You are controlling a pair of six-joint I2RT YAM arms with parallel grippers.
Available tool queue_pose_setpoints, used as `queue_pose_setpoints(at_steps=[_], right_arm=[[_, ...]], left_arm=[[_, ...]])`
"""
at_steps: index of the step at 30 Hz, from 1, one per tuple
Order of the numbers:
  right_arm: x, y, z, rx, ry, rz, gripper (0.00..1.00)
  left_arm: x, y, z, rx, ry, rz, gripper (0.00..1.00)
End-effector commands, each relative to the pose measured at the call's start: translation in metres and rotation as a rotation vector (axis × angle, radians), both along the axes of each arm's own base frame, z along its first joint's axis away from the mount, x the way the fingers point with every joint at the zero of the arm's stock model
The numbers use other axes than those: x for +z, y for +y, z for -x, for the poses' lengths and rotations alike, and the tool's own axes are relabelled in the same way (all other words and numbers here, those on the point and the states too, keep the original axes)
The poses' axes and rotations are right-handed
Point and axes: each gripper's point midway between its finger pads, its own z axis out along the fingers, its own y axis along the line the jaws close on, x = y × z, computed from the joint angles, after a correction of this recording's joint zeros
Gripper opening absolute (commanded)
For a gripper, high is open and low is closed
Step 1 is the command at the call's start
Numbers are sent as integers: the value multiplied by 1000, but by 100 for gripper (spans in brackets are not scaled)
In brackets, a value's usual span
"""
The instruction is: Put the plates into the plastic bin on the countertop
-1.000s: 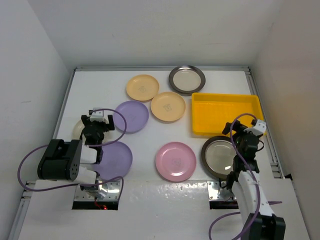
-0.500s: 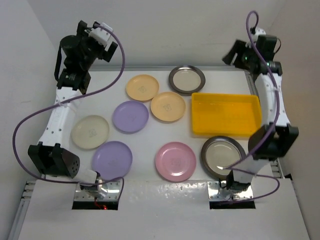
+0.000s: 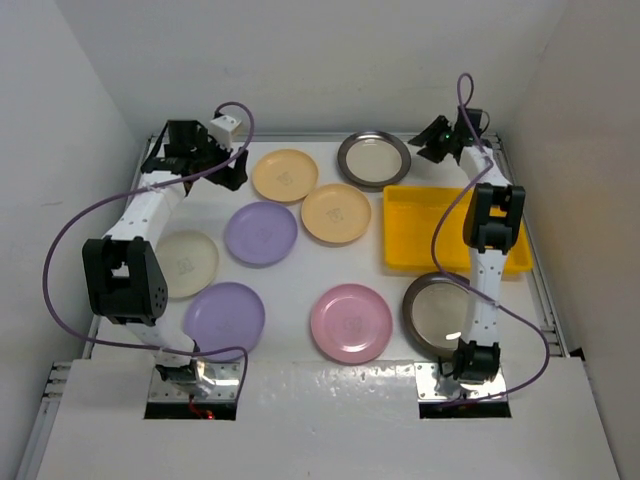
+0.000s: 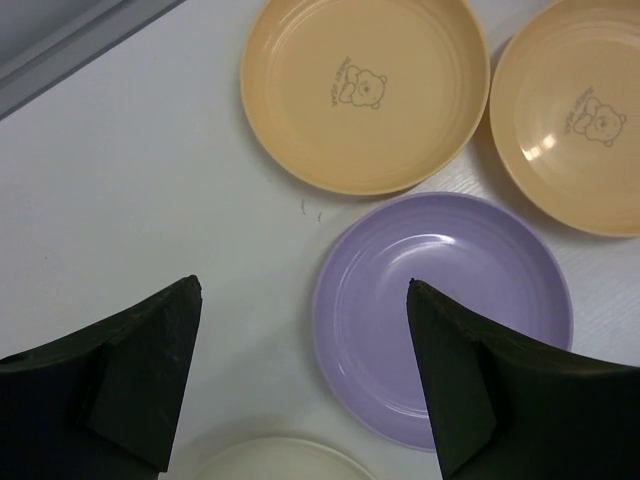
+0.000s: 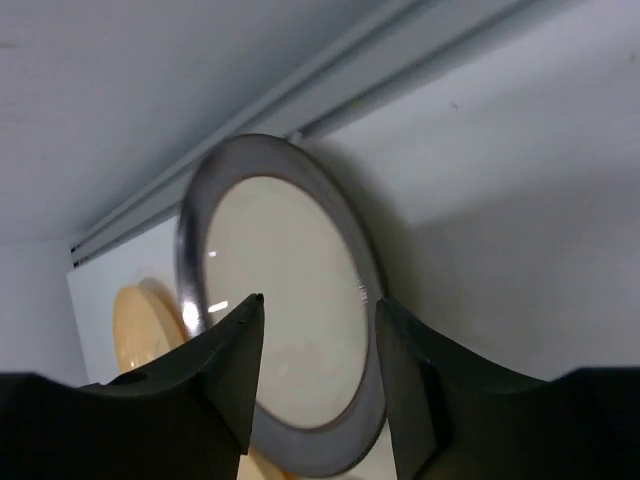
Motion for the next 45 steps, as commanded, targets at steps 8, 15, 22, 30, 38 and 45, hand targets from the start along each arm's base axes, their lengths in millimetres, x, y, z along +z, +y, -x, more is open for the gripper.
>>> queue_pose_setpoints(at_steps=[8,15,22,30,38,45], right_arm=[[-41,6,-5,-94,32,4,48],[-81,38,-3,-46,87,-132,35],[-46,38,-29,-76,-62,-162,0],[119,24,-27,-141,-390,-228,0],[235,-19,115,-201,-582,-242,0],[133,-64,246,-364,-278,-151,0]], left_arm=[[25,-10,-43,32,-50,128,84],[13,-12,-57,36,-24,149,84],[20,-14,-62,26,-45,155,84],[34,-14,-53,-10,-72,160,84],[48,-24,-23,-68,-88,184,84],[42,-36,-6,-146,-79,222,83]])
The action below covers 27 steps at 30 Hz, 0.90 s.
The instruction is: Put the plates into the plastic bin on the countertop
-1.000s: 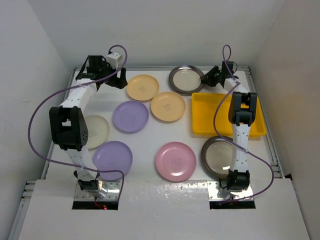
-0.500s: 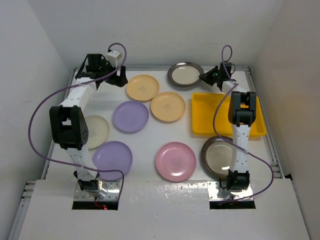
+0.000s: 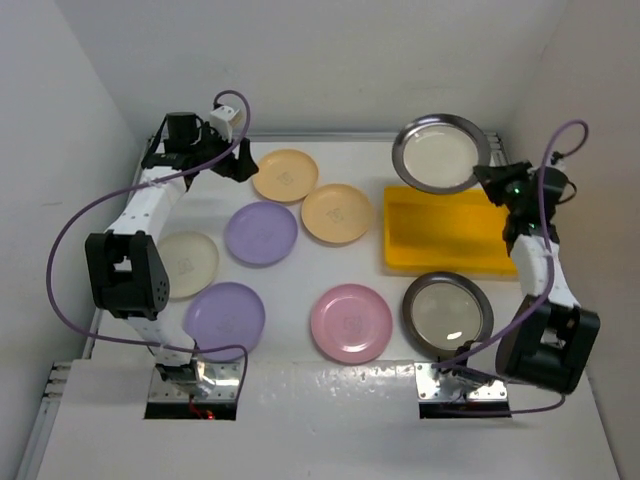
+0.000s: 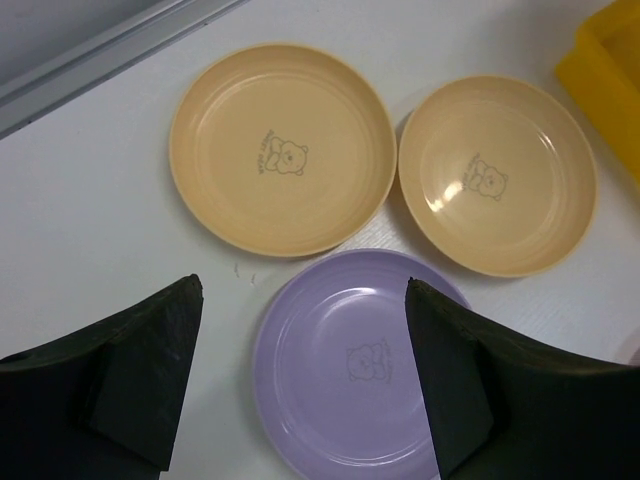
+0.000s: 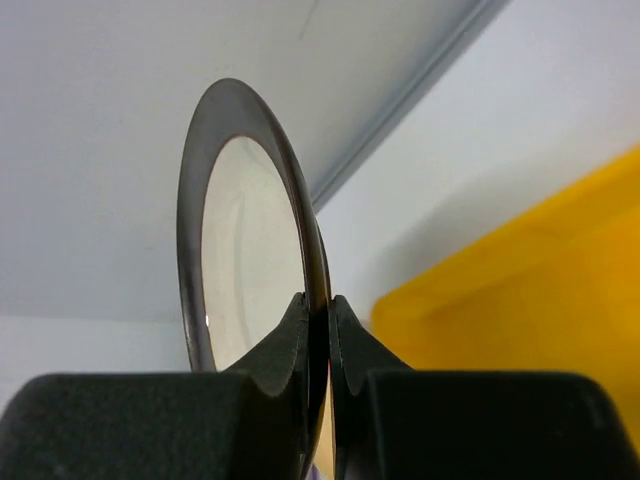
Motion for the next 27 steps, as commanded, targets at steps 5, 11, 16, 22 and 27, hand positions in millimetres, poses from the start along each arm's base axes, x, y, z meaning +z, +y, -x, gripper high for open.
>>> queue_pose_setpoints(at_steps=[5,11,16,22,27], right_arm=[[-17,-21,64,-44,75,32,0],[-48,-45,63,-68,147,26,0],[-72,-50,45,-22,222,-28,0],[-103,-62,44,-78,278,-15,0],[-112,-60,45,-34,329,6,0]], left_arm=[[11,-7,11,-54,-33,47,83],[8,-9,9,-58,-28,58,83],[0,-9,10,-58,-9,59,83],[5,-7,15,-53,-25,46,83],[1,-8,20,-66,-21,45,83]])
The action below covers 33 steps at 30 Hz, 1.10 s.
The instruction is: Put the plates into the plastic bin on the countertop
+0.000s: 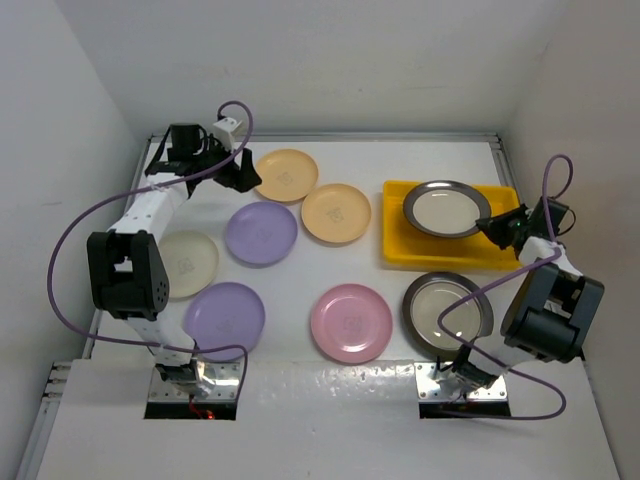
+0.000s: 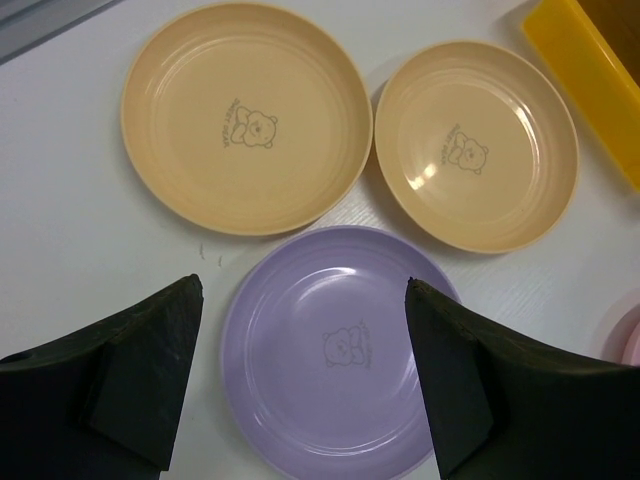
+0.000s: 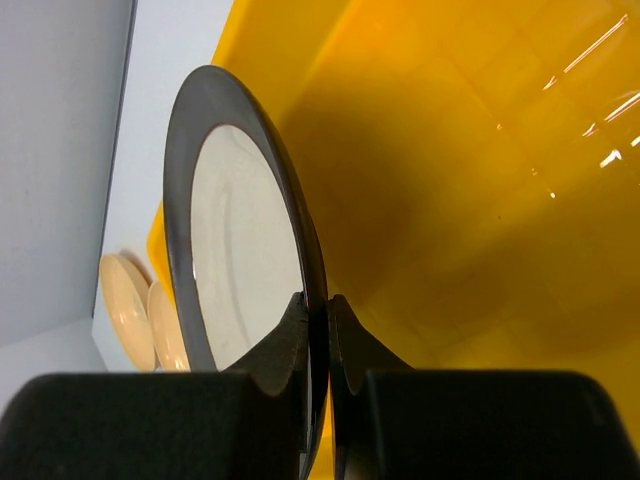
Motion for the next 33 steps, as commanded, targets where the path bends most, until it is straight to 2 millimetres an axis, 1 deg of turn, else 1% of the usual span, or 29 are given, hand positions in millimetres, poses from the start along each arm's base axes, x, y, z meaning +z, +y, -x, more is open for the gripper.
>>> queue_pose_setpoints(at_steps=[1,2,3,4,5,6,7,10,11,12,13,15,16,17,18,19,20,21,23,24,25,26,27,28,29,30,31,32,33], right_arm=[[30,-5,-17,37,-95,56,0],[30,-2,-9,32,-106,71,0],[44,-3,-9,18,-155,102,0],[45,-4,-2,-9,-162,124,0],[46,-5,0,-16,-175,142,0],[53,-6,3,-16,-191,170,0],[52,-7,4,-20,-188,189,0],[43,-7,6,-7,-175,186,0],[43,-9,5,-12,-181,191,0],[38,-9,4,-12,-174,186,0],[32,-10,1,-12,-165,175,0],[31,-15,-12,7,-190,167,0],[31,-18,-17,7,-198,172,0],[33,-18,-29,45,-217,166,0],[41,-18,-34,59,-244,172,0],[31,-18,-38,80,-233,162,0],[30,-14,-40,111,-243,151,0],[36,-15,-45,137,-260,174,0],[24,-19,-46,137,-226,178,0],[12,-21,-39,132,-154,179,7],[11,-25,-40,147,-139,210,26],[-1,-23,-34,155,-74,191,74],[0,-33,-37,156,-39,274,81],[-3,-33,-34,171,29,272,87],[-11,-30,-24,186,107,263,98],[4,-36,-32,217,145,367,100],[5,-36,-25,224,198,382,100],[10,-41,-25,230,236,469,100],[24,-52,-28,168,265,529,100]], left_arm=[[26,1,6,-17,-73,12,83],[30,1,6,-21,-87,6,83],[26,1,8,-21,-78,6,83],[25,1,10,-21,-77,6,83],[20,1,12,-25,-70,0,83],[22,1,11,-25,-79,0,83],[17,1,12,-25,-68,0,83],[19,0,12,-34,-78,6,83],[19,0,12,-34,-78,6,83],[19,0,12,-34,-78,6,83],[19,0,12,-34,-78,6,83],[19,0,12,-34,-78,6,83],[15,0,13,-34,-69,6,83],[19,0,14,-34,-78,6,83],[19,0,14,-34,-78,6,83],[21,0,13,-34,-87,5,83],[21,0,13,-34,-87,5,83],[20,0,15,-38,-91,-1,83],[20,0,15,-38,-91,-1,83],[20,0,18,-38,-89,-1,83],[20,0,18,-38,-89,-1,83],[20,0,18,-38,-89,-1,83],[16,0,20,-38,-80,-1,83],[16,0,20,-38,-80,-1,83],[16,0,20,-38,-80,-1,83],[16,0,20,-38,-80,-1,83],[16,0,22,-38,-80,-1,83],[16,0,22,-38,-80,-1,83],[19,-3,23,-40,-89,-5,83]])
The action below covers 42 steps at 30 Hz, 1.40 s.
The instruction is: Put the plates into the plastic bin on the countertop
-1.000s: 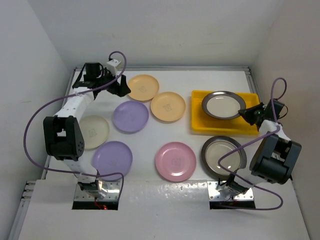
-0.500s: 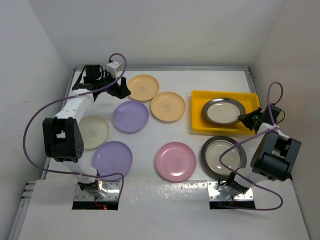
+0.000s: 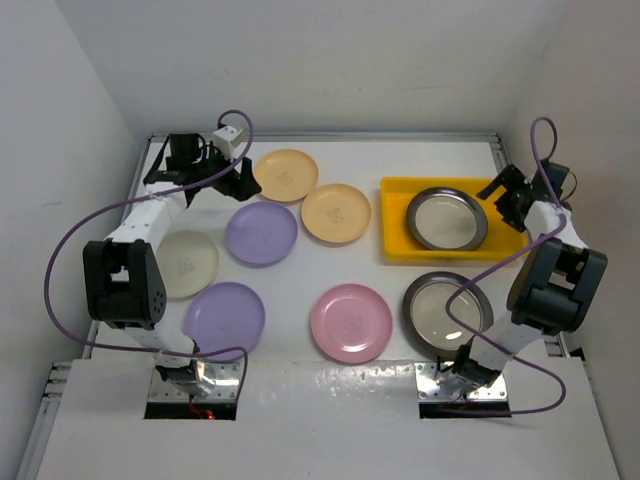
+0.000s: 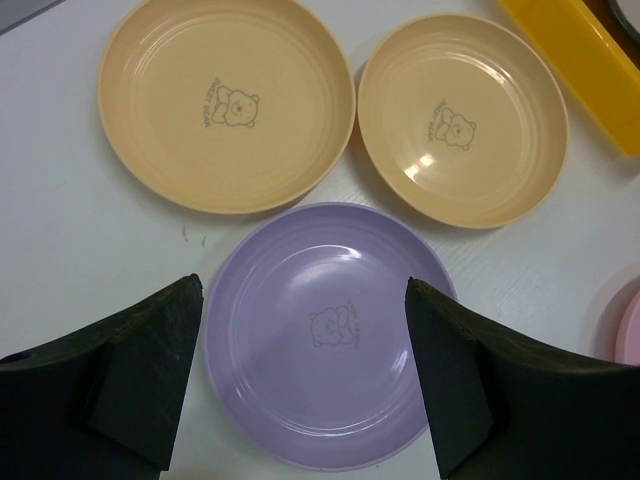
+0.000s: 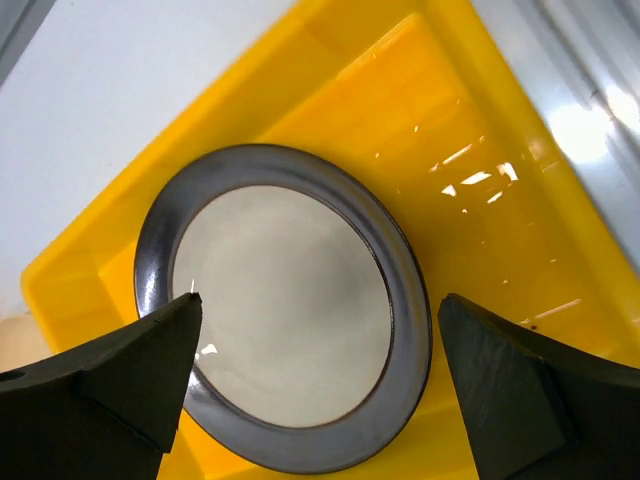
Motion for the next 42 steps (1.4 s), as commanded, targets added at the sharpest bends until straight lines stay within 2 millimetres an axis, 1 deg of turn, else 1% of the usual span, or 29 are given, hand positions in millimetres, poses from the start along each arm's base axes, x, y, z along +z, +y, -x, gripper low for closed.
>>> queue_pose_setpoints(at_steps=[1,3,4,5,6,7,8,9,10,11,12,14,15,16,17,18,20,21,24,26,28,31,35,36,37,38,39,41,42], right_arm=[[38,-16,18,-26,138,236,100],[56,-26,26,-154,145,256,100],[62,-22,54,-186,193,208,100],[57,-14,66,-234,213,129,100],[61,-8,90,-261,236,83,100],[40,12,109,-229,292,-1,100],[12,29,143,-232,410,-56,97],[18,35,156,-236,382,-47,96],[9,42,168,-231,406,-73,96],[-18,54,198,-261,470,-101,98],[-19,54,205,-283,454,-102,99],[-48,56,230,-357,506,-99,99],[-50,54,233,-375,496,-89,99],[-60,57,243,-384,526,-95,99],[-63,61,245,-383,534,-125,99],[-65,63,244,-370,544,-136,99],[-68,62,247,-355,565,-122,99],[-70,59,249,-367,571,-108,99],[-82,54,262,-386,631,-74,99],[-92,62,272,-391,665,-102,95],[-103,78,279,-384,674,-170,93],[-106,87,283,-421,665,-214,93],[-92,77,281,-481,619,-175,94],[-80,71,272,-474,565,-151,94],[-73,69,269,-473,536,-137,92],[-68,66,268,-459,521,-115,92],[-51,59,263,-468,486,-84,92],[-35,47,262,-492,456,-23,92],[-30,39,270,-531,477,23,92]], left_arm=[[26,2,1,-7,-93,-15,83],[31,4,3,0,-111,-30,83],[39,6,4,6,-138,-42,83],[41,11,5,31,-139,-58,84],[44,13,7,46,-147,-67,84],[48,17,9,57,-159,-84,84],[49,19,19,70,-157,-93,86],[50,21,22,79,-163,-98,86],[48,23,27,89,-155,-105,86],[48,23,38,90,-159,-105,87],[48,16,45,69,-163,-99,87],[50,9,58,51,-175,-97,87],[52,1,73,28,-185,-94,88],[55,-1,79,27,-198,-97,88],[57,-4,86,19,-210,-95,88],[50,-3,94,18,-200,-96,90],[58,-6,108,22,-221,-73,91],[52,-6,113,22,-213,-73,91],[58,-9,127,22,-234,-52,91],[61,-12,133,17,-250,-41,91],[66,-14,139,20,-260,-14,91],[71,-18,144,14,-266,15,91],[83,-20,152,5,-306,22,91],[83,-25,154,-14,-305,27,91],[78,-26,155,-22,-293,30,91],[80,-28,158,-32,-302,32,91],[80,-28,158,-32,-302,32,91],[78,-34,160,-49,-295,44,91],[80,-34,160,-45,-299,53,91]])
